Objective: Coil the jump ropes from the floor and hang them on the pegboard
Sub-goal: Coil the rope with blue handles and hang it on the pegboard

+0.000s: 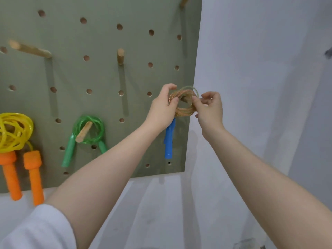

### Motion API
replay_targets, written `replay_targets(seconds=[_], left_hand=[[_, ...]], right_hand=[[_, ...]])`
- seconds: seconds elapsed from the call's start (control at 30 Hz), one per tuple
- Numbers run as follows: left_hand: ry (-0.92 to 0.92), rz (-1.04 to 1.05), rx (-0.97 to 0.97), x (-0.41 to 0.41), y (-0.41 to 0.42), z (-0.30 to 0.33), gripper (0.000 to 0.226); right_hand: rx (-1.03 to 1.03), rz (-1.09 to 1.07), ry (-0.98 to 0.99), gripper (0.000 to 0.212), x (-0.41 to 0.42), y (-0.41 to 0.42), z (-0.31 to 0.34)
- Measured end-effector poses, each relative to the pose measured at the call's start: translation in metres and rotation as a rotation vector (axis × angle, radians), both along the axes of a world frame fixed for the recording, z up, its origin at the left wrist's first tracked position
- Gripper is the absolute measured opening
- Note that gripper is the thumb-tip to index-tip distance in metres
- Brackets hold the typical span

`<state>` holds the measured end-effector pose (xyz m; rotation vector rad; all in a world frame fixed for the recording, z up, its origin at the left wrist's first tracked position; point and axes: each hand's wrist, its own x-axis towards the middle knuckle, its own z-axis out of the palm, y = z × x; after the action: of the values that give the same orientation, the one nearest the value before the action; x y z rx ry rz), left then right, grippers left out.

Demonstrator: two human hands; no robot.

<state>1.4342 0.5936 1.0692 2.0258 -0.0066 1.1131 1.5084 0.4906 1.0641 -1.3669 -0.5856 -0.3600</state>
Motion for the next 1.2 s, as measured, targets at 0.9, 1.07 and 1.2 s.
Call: replay_targets(seconds=[0.9,1.07,1.2], left_hand=[[0.305,0.332,0.48,-0.018,0.027,-0.042,0.066],[0.412,0.261,0.601,-0.068,0.037,-0.105,0.051],[0.803,0.17,0.626,-0.122,0.044,-0.185,0.038]], right_hand=[[-0.431,-0.078,0.021,0.014,-0.001,0.0,-0.06],[-0.646,0.084,0.208,0.009,-0.053,-0.004,-0.116],[-1.004,0.337,0.408,0.016,-0.112,-0.014,-0.183]])
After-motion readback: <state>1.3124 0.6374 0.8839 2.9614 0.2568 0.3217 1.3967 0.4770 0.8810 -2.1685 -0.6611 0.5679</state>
